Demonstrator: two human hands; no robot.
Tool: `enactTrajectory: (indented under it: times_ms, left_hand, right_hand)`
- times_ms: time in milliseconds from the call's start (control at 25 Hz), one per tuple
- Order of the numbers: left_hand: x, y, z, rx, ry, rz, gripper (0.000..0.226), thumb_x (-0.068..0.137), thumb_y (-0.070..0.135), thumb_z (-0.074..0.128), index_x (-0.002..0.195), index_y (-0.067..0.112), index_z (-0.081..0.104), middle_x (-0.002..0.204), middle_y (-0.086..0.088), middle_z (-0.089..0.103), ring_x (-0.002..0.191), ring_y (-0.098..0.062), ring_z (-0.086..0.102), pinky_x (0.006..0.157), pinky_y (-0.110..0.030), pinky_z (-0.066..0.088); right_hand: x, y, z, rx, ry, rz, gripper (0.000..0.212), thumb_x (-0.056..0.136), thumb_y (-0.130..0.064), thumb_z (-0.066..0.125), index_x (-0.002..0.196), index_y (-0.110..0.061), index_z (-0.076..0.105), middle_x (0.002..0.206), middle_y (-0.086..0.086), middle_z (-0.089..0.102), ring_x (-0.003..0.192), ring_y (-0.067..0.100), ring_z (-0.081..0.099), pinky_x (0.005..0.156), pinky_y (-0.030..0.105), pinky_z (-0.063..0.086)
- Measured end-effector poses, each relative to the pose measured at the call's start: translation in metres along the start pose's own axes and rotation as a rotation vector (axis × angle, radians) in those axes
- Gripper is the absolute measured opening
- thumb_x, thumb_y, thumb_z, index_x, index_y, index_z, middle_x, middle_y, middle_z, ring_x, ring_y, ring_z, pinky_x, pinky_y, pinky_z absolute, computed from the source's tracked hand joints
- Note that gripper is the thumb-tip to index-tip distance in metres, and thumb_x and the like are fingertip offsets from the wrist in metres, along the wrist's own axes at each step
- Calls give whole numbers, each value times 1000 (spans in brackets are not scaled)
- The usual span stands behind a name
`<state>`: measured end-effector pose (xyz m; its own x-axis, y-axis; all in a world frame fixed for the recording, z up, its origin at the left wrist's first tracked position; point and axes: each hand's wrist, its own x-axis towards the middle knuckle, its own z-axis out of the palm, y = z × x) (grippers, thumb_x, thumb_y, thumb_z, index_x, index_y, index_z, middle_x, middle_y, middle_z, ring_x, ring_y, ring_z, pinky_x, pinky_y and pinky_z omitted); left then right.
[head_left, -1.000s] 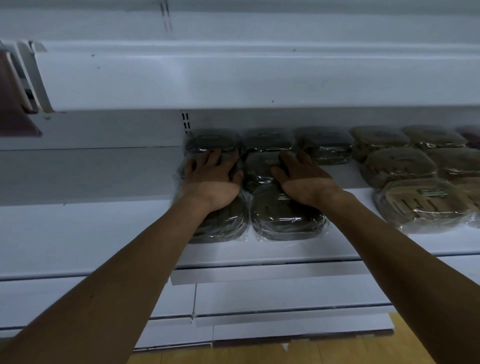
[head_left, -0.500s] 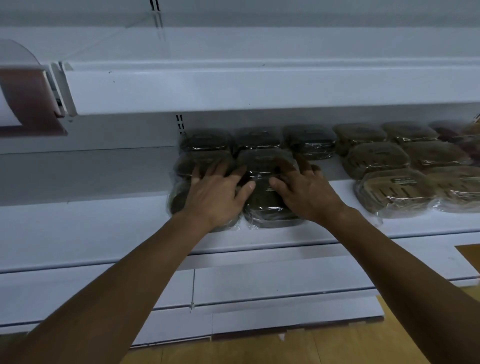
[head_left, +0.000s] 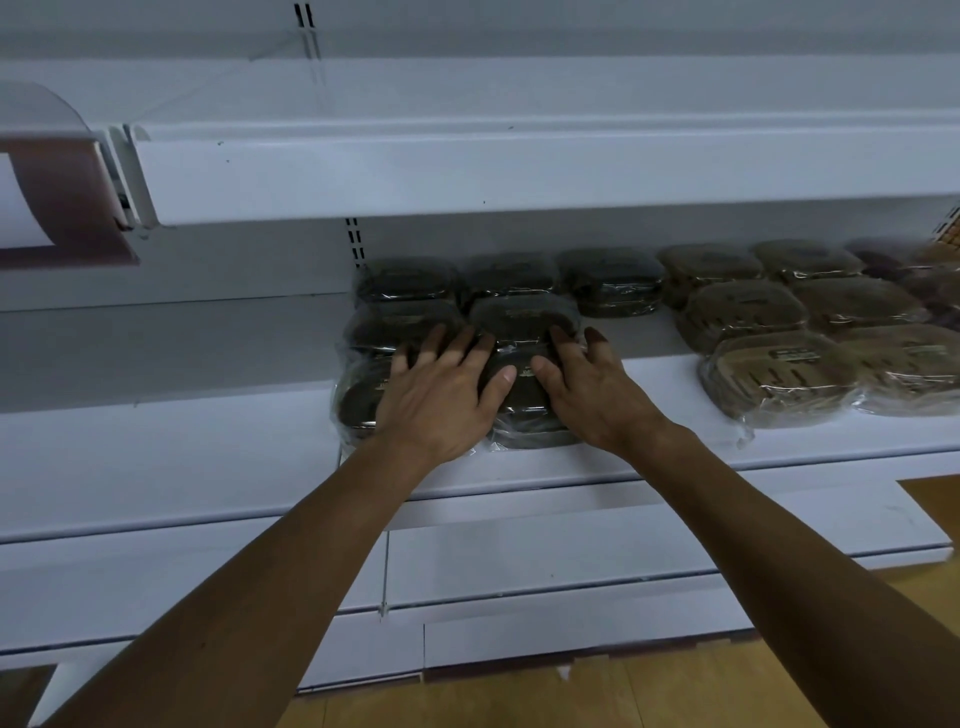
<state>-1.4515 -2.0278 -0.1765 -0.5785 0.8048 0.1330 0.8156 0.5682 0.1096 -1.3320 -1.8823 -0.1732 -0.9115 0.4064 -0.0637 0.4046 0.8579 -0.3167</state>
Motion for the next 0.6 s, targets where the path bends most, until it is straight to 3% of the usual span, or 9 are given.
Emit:
enactTrajectory:
  times_ms: [120,200,320,440,600]
  left_hand:
    - [-1,1,0,5,1,2,63,100,60,10,155,30,23,163,6,22,151,-25,10,117,-55,15]
    - [0,0,-1,-6,-15,-1,64,100,61,9,155,31,21,164,6,20,152,-25,10,118,-56,14]
    - [-1,-1,-4,-15,-19,-3,64,99,64,9,155,35,19,164,5,19,151,-24,11,119,-57,10]
    - [0,2,-12,-13,5,-21,66,97,67,9,154,36,21,163,2,21,151,-25,15,119,-57,8]
    - [12,24,-20,-35,41,-19,62,100,63,15,153,33,25,162,1,23,149,-25,19,118,-56,9]
  right_hand:
    - [1,1,-1,46,-61,63,37,93,-42,22,121,-19,29,141,33,41,113,63,43,82,69,50]
    - [-2,-3,-1,30,-1,53,43,94,-48,15,127,-24,27,146,31,35,120,62,37,90,69,45]
    - [-3,5,-6,73,151,13,54,101,-54,25,149,-30,19,152,22,25,134,46,30,108,55,37]
    - [-2,16,-15,136,200,9,54,101,-54,29,148,-28,26,149,16,30,133,39,34,108,49,36]
    - [5,30,-32,13,151,10,51,104,-47,29,147,-22,31,146,18,36,131,43,39,107,51,38]
